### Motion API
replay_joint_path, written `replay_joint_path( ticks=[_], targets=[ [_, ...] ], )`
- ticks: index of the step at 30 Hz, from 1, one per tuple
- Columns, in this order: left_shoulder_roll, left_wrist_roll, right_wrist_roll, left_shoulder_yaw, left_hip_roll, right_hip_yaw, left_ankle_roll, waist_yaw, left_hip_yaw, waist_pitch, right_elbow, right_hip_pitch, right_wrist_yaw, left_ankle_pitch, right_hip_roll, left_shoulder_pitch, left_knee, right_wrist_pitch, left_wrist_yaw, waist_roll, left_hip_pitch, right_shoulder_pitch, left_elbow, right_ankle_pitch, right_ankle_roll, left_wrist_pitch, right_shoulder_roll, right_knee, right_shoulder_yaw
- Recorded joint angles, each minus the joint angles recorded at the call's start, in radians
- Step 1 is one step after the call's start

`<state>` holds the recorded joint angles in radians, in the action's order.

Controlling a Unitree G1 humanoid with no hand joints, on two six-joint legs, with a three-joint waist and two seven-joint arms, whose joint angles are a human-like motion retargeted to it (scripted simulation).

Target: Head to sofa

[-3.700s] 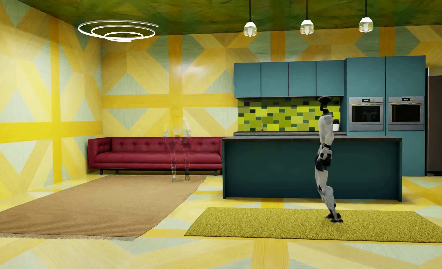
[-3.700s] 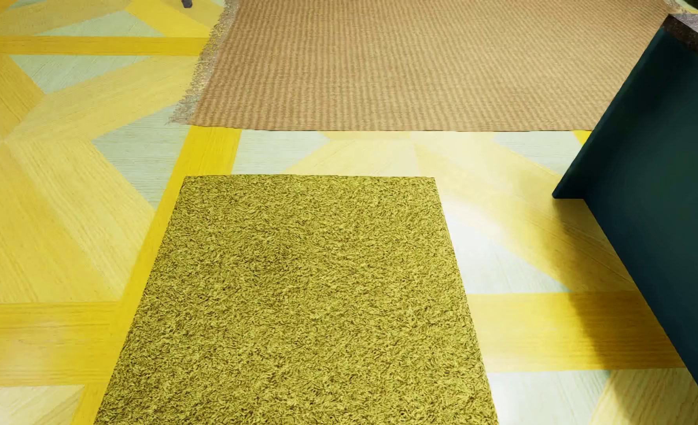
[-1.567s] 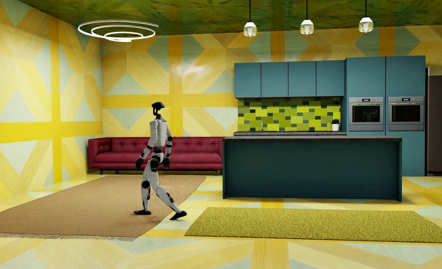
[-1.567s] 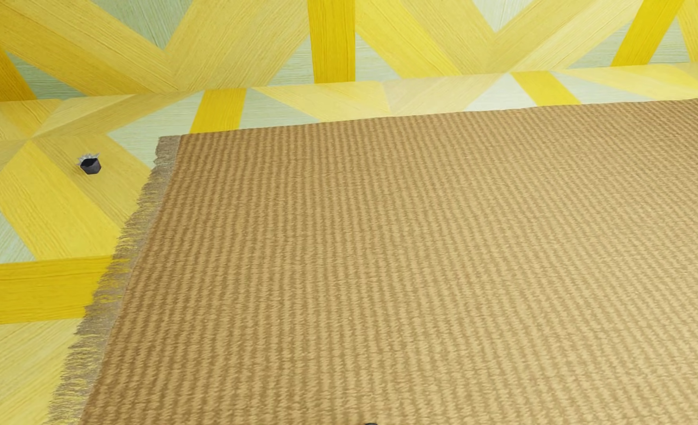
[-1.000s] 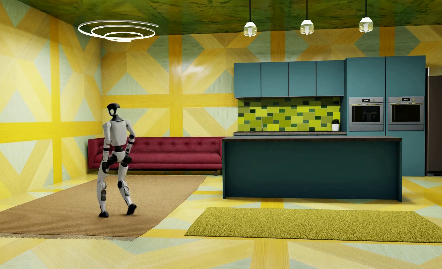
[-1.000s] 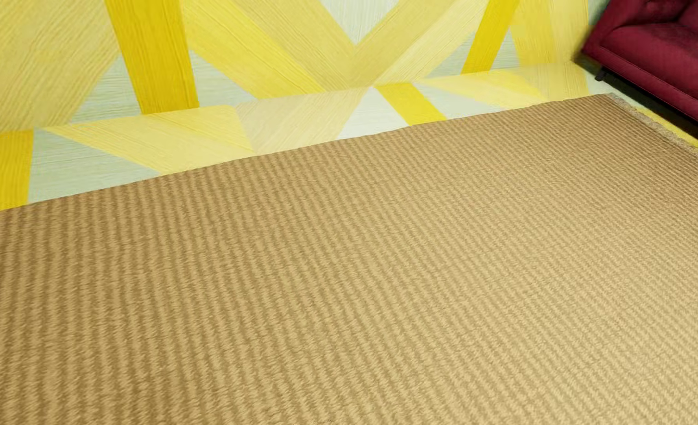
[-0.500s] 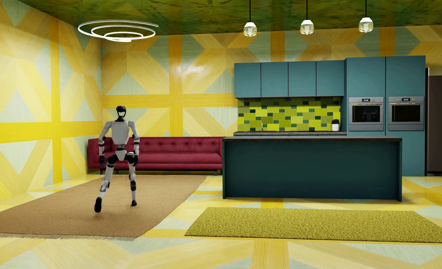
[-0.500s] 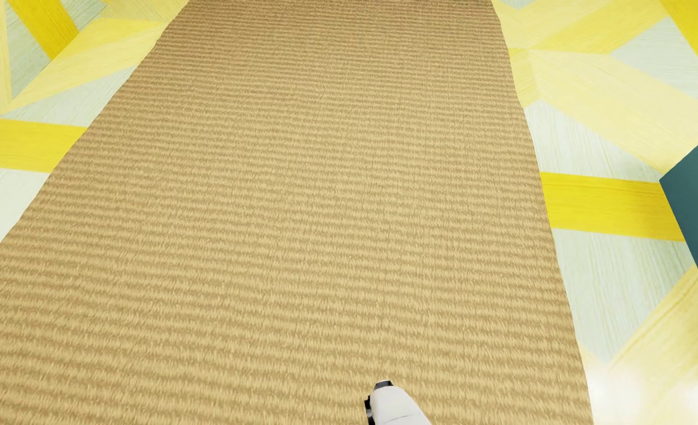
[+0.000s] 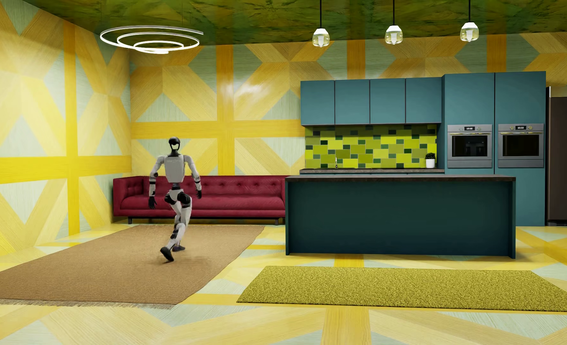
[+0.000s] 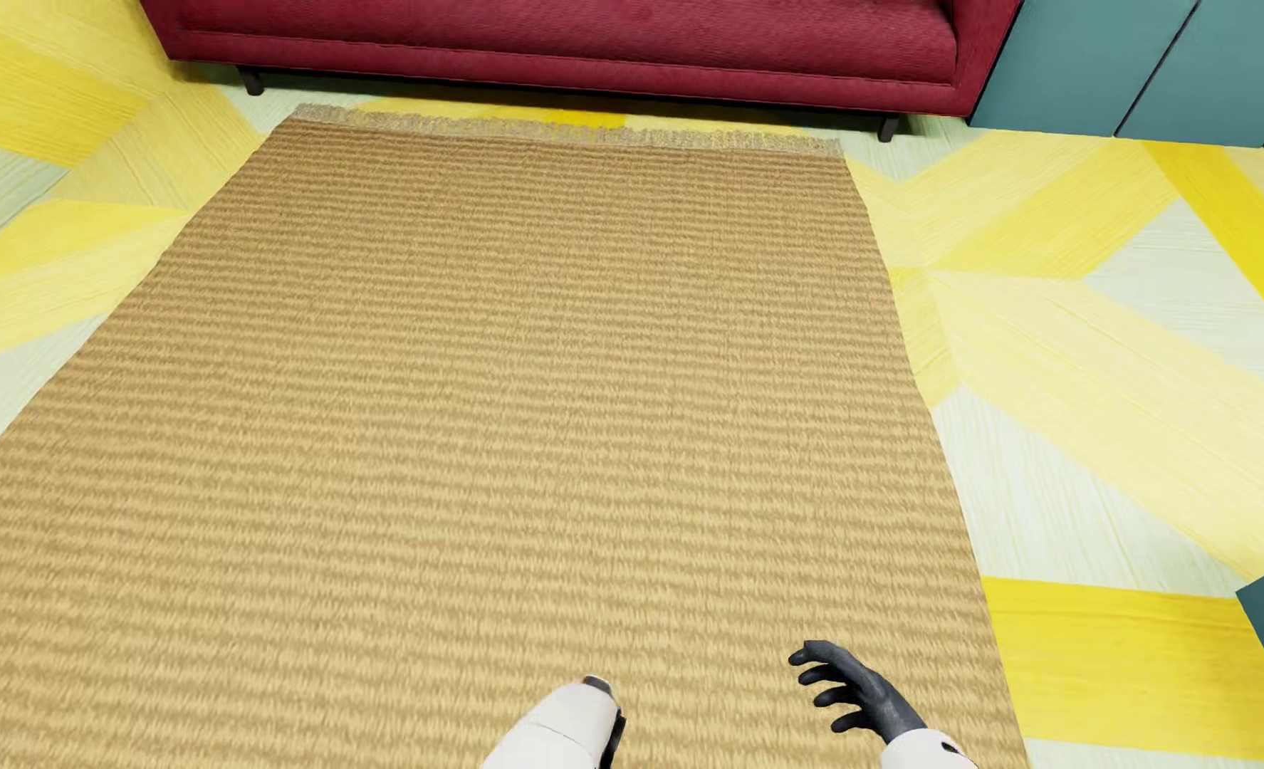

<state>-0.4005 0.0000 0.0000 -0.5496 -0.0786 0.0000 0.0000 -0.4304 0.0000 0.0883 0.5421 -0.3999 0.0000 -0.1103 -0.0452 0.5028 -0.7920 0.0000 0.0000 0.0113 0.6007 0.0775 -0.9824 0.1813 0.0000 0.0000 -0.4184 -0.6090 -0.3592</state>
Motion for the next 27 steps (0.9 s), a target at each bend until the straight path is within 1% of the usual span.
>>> replay_joint_path(
  ticks=[1, 2, 3, 4, 5, 6, 7, 8, 9, 10, 11, 12, 13, 14, 15, 16, 17, 18, 19, 20, 21, 22, 23, 24, 25, 26, 27],
  targets=[
    [0.009, 0.000, 0.000, -0.003, 0.027, 0.000, 0.000, 0.029, 0.000, 0.010, 0.038, 0.059, 0.000, -0.049, -0.021, -0.035, -0.066, 0.000, 0.000, -0.006, -0.051, 0.028, -0.031, -0.160, 0.000, 0.000, 0.010, -0.190, -0.007],
    [0.026, 0.000, 0.000, 0.022, 0.043, 0.000, 0.000, 0.067, 0.000, 0.002, 0.078, 0.188, 0.000, -0.110, 0.008, -0.044, -0.084, 0.000, 0.000, 0.007, -0.102, 0.041, -0.005, -0.276, 0.000, 0.000, 0.005, -0.457, -0.061],
    [0.036, 0.000, 0.000, 0.039, 0.084, 0.000, 0.000, 0.143, 0.000, 0.015, 0.132, 0.297, 0.000, -0.126, 0.006, -0.059, -0.047, 0.000, 0.000, -0.002, -0.198, 0.045, 0.040, -0.265, 0.000, 0.000, 0.011, -0.669, -0.125],
    [0.043, 0.000, 0.000, 0.059, 0.098, 0.000, 0.000, 0.227, 0.000, 0.026, 0.192, 0.388, 0.000, -0.120, 0.041, -0.084, 0.007, 0.000, 0.000, 0.018, -0.294, 0.066, 0.092, -0.245, 0.000, 0.000, 0.019, -0.773, -0.184],
    [0.055, 0.000, 0.000, 0.091, 0.103, 0.000, 0.000, 0.304, 0.000, 0.023, 0.206, 0.506, 0.000, -0.118, 0.067, -0.117, 0.062, 0.000, 0.000, 0.046, -0.375, 0.119, 0.158, -0.245, 0.000, 0.000, 0.019, -0.812, -0.188],
    [0.062, 0.000, 0.000, 0.100, 0.102, 0.000, 0.000, 0.366, 0.000, 0.029, 0.218, 0.591, 0.000, -0.119, 0.094, -0.143, 0.129, 0.000, 0.000, 0.074, -0.484, 0.187, 0.230, -0.272, 0.000, 0.000, 0.018, -0.744, -0.173],
    [0.058, 0.000, 0.000, 0.141, 0.098, 0.000, 0.000, 0.409, 0.000, 0.034, 0.385, 0.660, 0.000, -0.123, 0.111, -0.172, 0.184, 0.000, 0.000, 0.073, -0.580, 0.186, 0.296, -0.346, 0.000, 0.000, 0.054, -0.581, -0.267],
    [0.059, 0.000, 0.000, 0.181, 0.087, 0.000, 0.000, 0.455, 0.000, 0.033, 0.378, 0.717, 0.000, -0.130, 0.122, -0.201, 0.235, 0.000, 0.000, 0.086, -0.671, 0.240, 0.378, -0.440, 0.000, 0.000, 0.032, -0.369, -0.332],
    [0.056, 0.000, 0.000, 0.183, 0.076, 0.000, 0.000, 0.492, 0.000, 0.026, 0.406, 0.763, 0.000, -0.152, 0.123, -0.229, 0.274, 0.000, 0.000, 0.089, -0.748, 0.281, 0.441, -0.479, 0.000, 0.000, 0.031, -0.153, -0.369],
    [0.044, 0.000, 0.000, 0.213, 0.069, 0.000, 0.000, 0.524, 0.000, 0.020, 0.431, 0.783, 0.000, -0.186, 0.112, -0.266, 0.292, 0.000, 0.000, 0.078, -0.817, 0.315, 0.496, -0.338, 0.000, 0.000, 0.037, 0.043, -0.393],
    [0.031, 0.000, 0.000, 0.226, 0.060, 0.000, 0.000, 0.558, 0.000, 0.010, 0.440, 0.809, 0.000, -0.226, 0.098, -0.298, 0.295, 0.000, 0.000, 0.068, -0.862, 0.345, 0.536, -0.035, 0.000, 0.000, 0.035, 0.152, -0.429],
    [0.023, 0.000, 0.000, 0.251, 0.040, 0.000, 0.000, 0.588, 0.000, 0.003, 0.449, 0.837, 0.000, -0.263, 0.083, -0.319, 0.284, 0.000, 0.000, 0.063, -0.895, 0.372, 0.558, 0.166, 0.000, 0.000, 0.038, 0.126, -0.444],
    [0.022, 0.000, 0.000, 0.271, 0.019, 0.000, 0.000, 0.624, 0.000, 0.007, 0.460, 0.861, 0.000, -0.260, 0.087, -0.330, 0.261, 0.000, 0.000, 0.064, -0.928, 0.392, 0.560, 0.171, 0.000, 0.000, 0.040, 0.133, -0.466],
    [0.032, 0.000, 0.000, 0.291, -0.006, 0.000, 0.000, 0.644, 0.000, 0.012, 0.476, 0.881, 0.000, -0.213, 0.105, -0.327, 0.234, 0.000, 0.000, 0.074, -0.972, 0.405, 0.528, -0.010, 0.000, 0.000, 0.040, 0.112, -0.482],
    [0.045, 0.000, 0.000, 0.303, -0.022, 0.000, 0.000, 0.637, 0.000, -0.007, 0.489, 0.918, 0.000, -0.088, 0.136, -0.310, 0.172, 0.000, 0.000, 0.089, -0.968, 0.409, 0.488, -0.271, 0.000, 0.000, 0.045, 0.068, -0.495],
    [0.070, 0.000, 0.000, 0.288, -0.070, 0.000, 0.000, 0.620, 0.000, -0.012, 0.507, 0.923, 0.000, 0.111, 0.183, -0.290, 0.012, 0.000, 0.000, 0.123, -0.925, 0.398, 0.404, -0.403, 0.000, 0.000, 0.045, -0.015, -0.522],
    [0.088, 0.000, 0.000, 0.259, -0.085, 0.000, 0.000, 0.595, 0.000, 0.000, 0.505, 0.868, 0.000, 0.278, 0.213, -0.267, -0.159, 0.000, 0.000, 0.128, -0.880, 0.379, 0.306, -0.400, 0.000, 0.000, 0.041, -0.071, -0.515],
    [0.079, 0.000, 0.000, 0.208, -0.084, 0.000, 0.000, 0.571, 0.000, 0.010, 0.487, 0.807, 0.000, 0.265, 0.240, -0.255, -0.372, 0.000, 0.000, 0.117, -0.762, 0.341, 0.223, -0.375, 0.000, 0.000, 0.053, -0.078, -0.499],
    [0.091, 0.000, 0.000, 0.146, -0.099, 0.000, 0.000, 0.525, 0.000, 0.032, 0.435, 0.709, 0.000, 0.106, 0.261, -0.260, -0.542, 0.000, 0.000, 0.120, -0.662, 0.311, 0.138, -0.324, 0.000, 0.000, 0.041, -0.052, -0.466],
    [0.087, 0.000, 0.000, 0.110, -0.084, 0.000, 0.000, 0.446, 0.000, 0.033, 0.392, 0.617, 0.000, -0.048, 0.262, -0.239, -0.621, 0.000, 0.000, 0.096, -0.577, 0.274, 0.074, -0.271, 0.000, 0.000, 0.041, -0.028, -0.433],
    [0.084, 0.000, 0.000, 0.078, -0.077, 0.000, 0.000, 0.380, 0.000, 0.031, 0.352, 0.525, 0.000, -0.121, 0.254, -0.206, -0.619, 0.000, 0.000, 0.076, -0.498, 0.226, 0.026, -0.218, 0.000, 0.000, 0.036, 0.004, -0.414],
    [0.079, 0.000, 0.000, 0.069, -0.064, 0.000, 0.000, 0.317, 0.000, 0.028, 0.282, 0.442, 0.000, -0.150, 0.237, -0.164, -0.544, 0.000, 0.000, 0.060, -0.420, 0.183, 0.008, -0.150, 0.000, 0.000, 0.024, 0.044, -0.365],
    [0.071, 0.000, 0.000, 0.059, -0.059, 0.000, 0.000, 0.272, 0.000, 0.026, 0.216, 0.344, 0.000, -0.140, 0.219, -0.113, -0.393, 0.000, 0.000, 0.047, -0.381, 0.146, -0.003, -0.086, 0.000, 0.000, 0.010, 0.085, -0.318],
    [0.058, 0.000, 0.000, 0.048, -0.057, 0.000, 0.000, 0.222, 0.000, 0.015, 0.164, 0.284, 0.000, -0.112, 0.193, -0.077, -0.218, 0.000, 0.000, 0.035, -0.335, 0.104, -0.012, -0.021, 0.000, 0.000, 0.004, 0.118, -0.246],
    [0.050, 0.000, 0.000, 0.050, -0.071, 0.000, 0.000, 0.200, 0.000, 0.010, 0.127, 0.192, 0.000, -0.034, 0.192, -0.041, -0.021, 0.000, 0.000, 0.040, -0.317, 0.062, -0.010, 0.052, 0.000, 0.000, -0.002, 0.167, -0.189],
    [0.044, 0.000, 0.000, 0.046, -0.077, 0.000, 0.000, 0.170, 0.000, -0.008, 0.090, 0.161, 0.000, 0.091, 0.188, -0.025, 0.171, 0.000, 0.000, 0.045, -0.280, 0.020, -0.013, 0.107, 0.000, 0.000, -0.003, 0.179, -0.109],
    [0.040, 0.000, 0.000, 0.041, -0.083, 0.000, 0.000, 0.149, 0.000, -0.025, 0.057, 0.132, 0.000, 0.437, 0.172, -0.014, 0.235, 0.000, 0.000, 0.043, -0.257, -0.019, -0.013, 0.146, 0.000, 0.000, -0.009, 0.177, -0.057]
  ],
)
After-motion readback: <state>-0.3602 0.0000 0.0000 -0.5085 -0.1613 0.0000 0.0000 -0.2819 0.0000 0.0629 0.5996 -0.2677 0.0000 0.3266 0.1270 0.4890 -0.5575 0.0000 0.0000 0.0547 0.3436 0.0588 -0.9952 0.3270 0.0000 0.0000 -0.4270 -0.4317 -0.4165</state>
